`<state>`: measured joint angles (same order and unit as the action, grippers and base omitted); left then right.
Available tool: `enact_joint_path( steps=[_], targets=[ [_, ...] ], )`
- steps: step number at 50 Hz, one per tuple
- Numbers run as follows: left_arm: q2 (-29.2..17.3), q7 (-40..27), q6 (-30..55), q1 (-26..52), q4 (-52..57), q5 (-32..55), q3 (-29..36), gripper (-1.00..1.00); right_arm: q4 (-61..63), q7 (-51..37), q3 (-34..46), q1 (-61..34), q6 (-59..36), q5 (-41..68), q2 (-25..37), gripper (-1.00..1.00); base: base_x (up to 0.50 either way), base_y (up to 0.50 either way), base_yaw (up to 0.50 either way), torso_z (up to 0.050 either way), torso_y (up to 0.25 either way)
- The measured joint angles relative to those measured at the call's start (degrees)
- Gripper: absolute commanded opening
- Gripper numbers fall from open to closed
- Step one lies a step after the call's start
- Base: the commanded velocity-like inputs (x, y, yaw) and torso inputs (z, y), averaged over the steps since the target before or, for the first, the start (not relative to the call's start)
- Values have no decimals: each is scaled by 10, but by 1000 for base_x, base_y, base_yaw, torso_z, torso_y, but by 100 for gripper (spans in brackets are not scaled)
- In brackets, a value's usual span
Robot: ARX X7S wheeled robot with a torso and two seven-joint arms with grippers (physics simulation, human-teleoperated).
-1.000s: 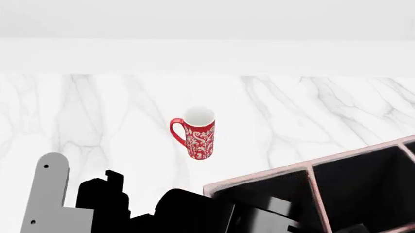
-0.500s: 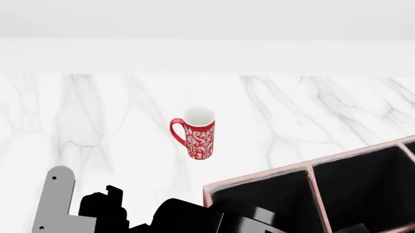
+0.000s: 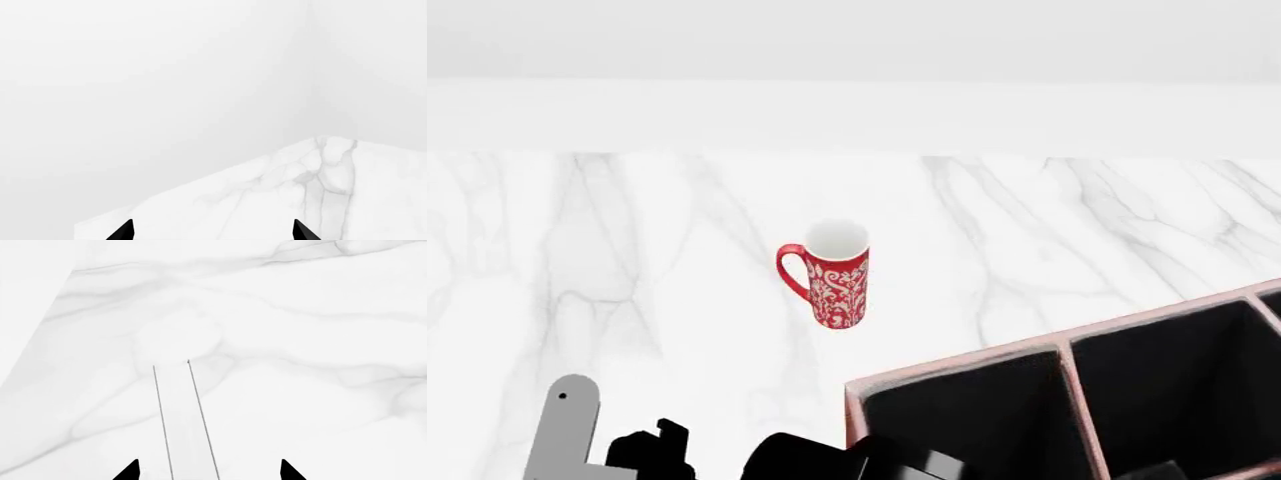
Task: Pick up the book and place it in the right compartment of the caddy.
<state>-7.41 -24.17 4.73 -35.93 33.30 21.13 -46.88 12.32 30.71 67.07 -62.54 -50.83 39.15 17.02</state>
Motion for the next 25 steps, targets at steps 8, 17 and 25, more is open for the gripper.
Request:
enact_joint_path(
  steps=[8, 17, 25],
  targets=[
    [0, 0, -2, 1, -2, -2, 2, 100, -22, 9, 16, 11, 13, -9, -5, 100, 0, 0, 0, 0, 0],
    [1, 1, -4, 0, -5, -3, 3, 100, -46, 18, 30, 21, 26, -18, -9, 100, 0, 0, 0, 0, 0],
    [1, 1, -5, 1, -7, -3, 4, 100, -67, 25, 39, 28, 37, -24, -13, 100, 0, 0, 0, 0, 0]
  ],
)
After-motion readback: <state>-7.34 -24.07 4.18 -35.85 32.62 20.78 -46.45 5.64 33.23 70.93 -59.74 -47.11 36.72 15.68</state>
